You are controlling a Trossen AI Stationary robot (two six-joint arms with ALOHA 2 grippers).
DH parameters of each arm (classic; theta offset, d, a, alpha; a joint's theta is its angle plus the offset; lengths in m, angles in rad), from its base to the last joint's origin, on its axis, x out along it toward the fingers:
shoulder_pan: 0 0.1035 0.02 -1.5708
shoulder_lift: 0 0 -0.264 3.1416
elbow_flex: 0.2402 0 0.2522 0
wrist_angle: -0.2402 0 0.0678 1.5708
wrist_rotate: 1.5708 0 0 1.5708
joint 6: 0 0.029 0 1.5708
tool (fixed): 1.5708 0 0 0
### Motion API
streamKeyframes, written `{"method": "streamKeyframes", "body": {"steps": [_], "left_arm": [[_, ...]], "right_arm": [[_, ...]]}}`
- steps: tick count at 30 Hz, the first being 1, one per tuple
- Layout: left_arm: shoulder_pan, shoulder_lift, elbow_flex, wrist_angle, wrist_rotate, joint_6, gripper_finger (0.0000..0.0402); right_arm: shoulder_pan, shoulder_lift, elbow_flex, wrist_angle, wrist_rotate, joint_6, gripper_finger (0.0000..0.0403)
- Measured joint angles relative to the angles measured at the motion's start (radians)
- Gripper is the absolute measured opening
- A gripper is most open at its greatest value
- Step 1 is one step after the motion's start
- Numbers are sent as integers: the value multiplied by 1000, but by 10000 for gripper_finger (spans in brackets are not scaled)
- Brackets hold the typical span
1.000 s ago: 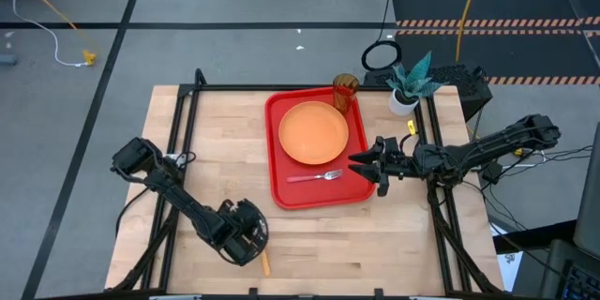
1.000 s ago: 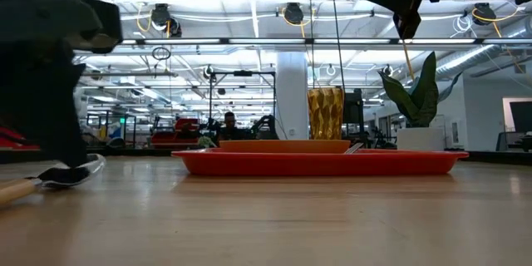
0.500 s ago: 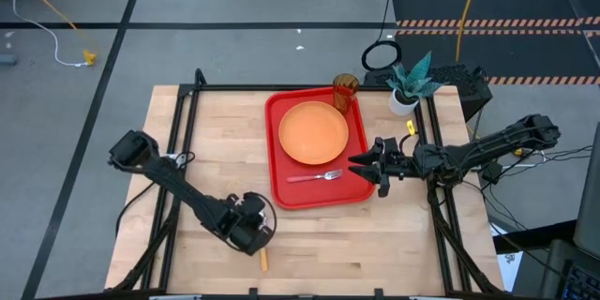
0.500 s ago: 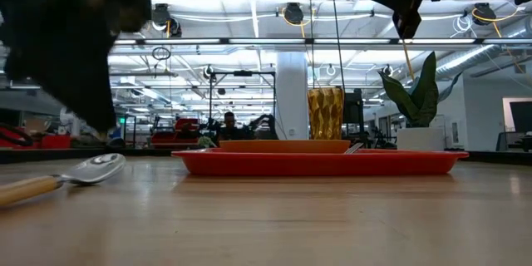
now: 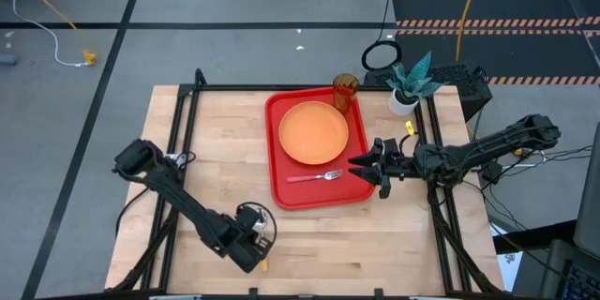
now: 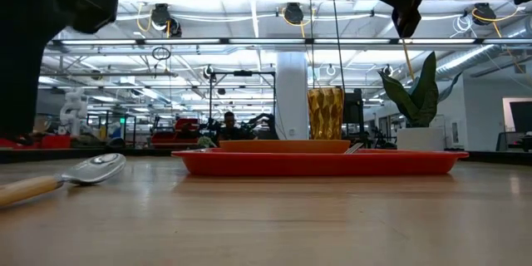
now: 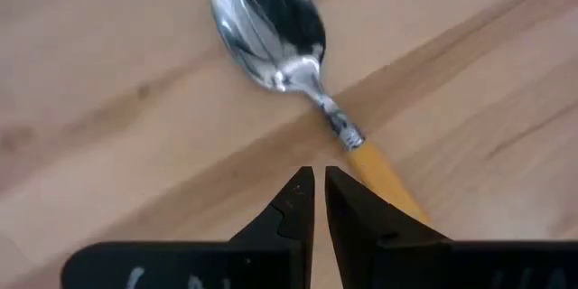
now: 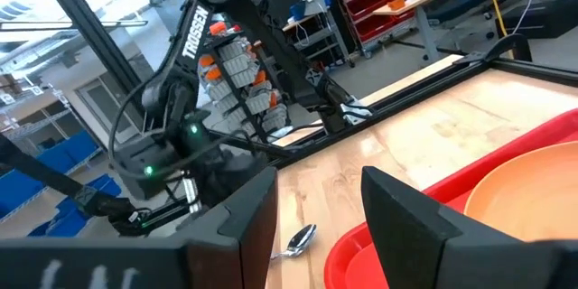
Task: Pick and place plate/cup/fork/spoon on tray
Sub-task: Put the yellow spoon on the red serving tray to the bottom of the pink fork
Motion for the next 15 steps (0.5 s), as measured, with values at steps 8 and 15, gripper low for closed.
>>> {"method": "streamKeyframes", "body": {"steps": [8,15], "left_arm": [[7,43,0,138,1,-36,43],[12,42,0,75,-13,-117,112]], "right_arm": [[0,0,0,0,0,-5,155],[0,0,0,12,-28,2,155]]}}
